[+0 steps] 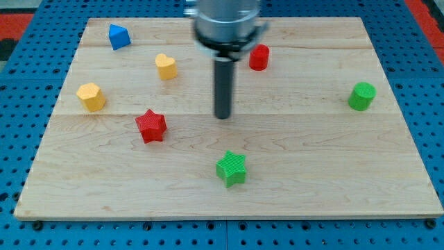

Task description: Move the hexagon towards the heart

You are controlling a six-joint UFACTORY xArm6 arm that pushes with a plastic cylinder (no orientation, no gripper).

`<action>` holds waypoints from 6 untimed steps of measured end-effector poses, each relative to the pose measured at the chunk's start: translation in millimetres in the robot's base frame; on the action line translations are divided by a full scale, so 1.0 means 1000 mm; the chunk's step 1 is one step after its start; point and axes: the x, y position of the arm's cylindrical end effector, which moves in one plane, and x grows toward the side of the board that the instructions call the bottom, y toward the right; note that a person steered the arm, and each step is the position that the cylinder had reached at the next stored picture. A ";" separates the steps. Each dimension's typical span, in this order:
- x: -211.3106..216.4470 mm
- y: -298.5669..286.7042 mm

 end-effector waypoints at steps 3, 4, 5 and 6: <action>0.001 -0.202; -0.003 -0.238; -0.026 -0.175; -0.049 -0.086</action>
